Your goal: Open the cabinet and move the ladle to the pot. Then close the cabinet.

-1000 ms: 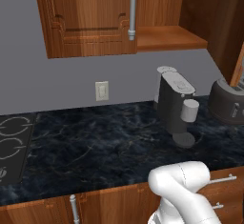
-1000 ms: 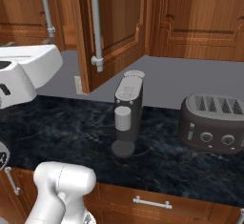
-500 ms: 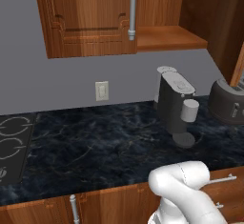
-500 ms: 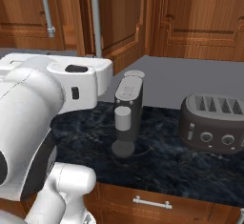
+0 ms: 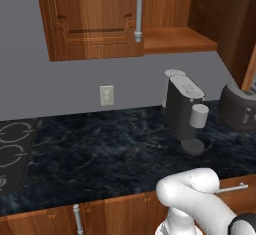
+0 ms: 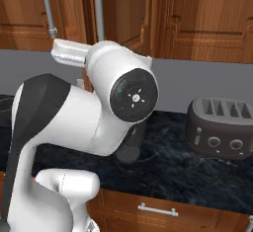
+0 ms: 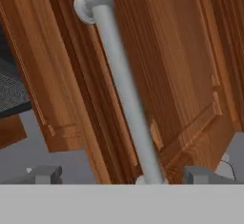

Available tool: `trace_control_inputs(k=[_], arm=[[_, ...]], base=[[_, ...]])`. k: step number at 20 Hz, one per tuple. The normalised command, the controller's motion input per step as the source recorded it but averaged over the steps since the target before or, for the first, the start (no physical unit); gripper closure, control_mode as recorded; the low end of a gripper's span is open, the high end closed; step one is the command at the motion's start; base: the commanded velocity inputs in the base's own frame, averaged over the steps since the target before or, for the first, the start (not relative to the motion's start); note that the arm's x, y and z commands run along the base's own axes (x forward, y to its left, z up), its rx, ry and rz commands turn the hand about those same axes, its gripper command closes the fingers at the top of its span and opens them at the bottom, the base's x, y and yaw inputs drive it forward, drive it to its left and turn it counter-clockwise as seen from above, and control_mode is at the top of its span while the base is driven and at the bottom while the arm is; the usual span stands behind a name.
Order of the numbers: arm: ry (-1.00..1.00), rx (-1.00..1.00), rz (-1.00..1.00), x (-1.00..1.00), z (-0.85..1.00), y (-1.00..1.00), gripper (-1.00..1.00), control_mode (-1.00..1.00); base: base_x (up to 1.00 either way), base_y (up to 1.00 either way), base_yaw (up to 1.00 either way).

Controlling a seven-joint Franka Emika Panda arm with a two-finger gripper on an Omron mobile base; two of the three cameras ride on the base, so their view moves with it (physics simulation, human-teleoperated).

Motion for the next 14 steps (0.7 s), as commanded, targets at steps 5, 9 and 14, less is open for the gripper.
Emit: trace_control_inputs(k=[5,9,14], arm=[[0.04,0.18,0.35,0.96,-0.04,0.02,-1.00,-1.00],[0.00,0.16,0.33,0.88,-0.05,0.14,-1.00,-1.00],[0.00,0.12,0.28,0.82,-0.08,0.50,-1.00,-1.00]], base=[[0.00,0.00,0.00],[0.00,0.00,0.00],[0.00,0.00,0.00]])
